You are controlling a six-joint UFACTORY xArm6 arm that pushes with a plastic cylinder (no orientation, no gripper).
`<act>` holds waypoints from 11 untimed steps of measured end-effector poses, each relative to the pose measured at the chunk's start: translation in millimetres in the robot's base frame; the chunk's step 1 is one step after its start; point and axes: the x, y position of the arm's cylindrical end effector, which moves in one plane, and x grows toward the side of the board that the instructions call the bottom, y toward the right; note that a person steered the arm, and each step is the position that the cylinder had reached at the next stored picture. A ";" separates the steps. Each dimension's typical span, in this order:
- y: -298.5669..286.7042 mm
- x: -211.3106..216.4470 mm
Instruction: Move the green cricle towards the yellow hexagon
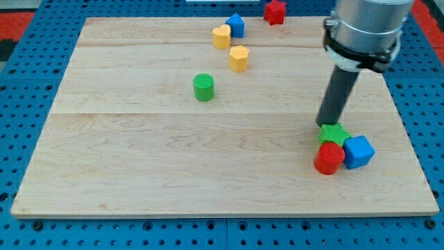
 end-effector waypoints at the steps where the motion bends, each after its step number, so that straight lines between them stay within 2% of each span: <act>1: -48.4 -13.8; 2: -128.7 -13.8; 4: -242.5 -27.4; 5: -221.4 -60.7; 7: -236.8 -125.3; 8: -236.0 -105.3; 9: -211.0 -78.6; 10: -189.9 -92.9; 11: -196.8 -127.8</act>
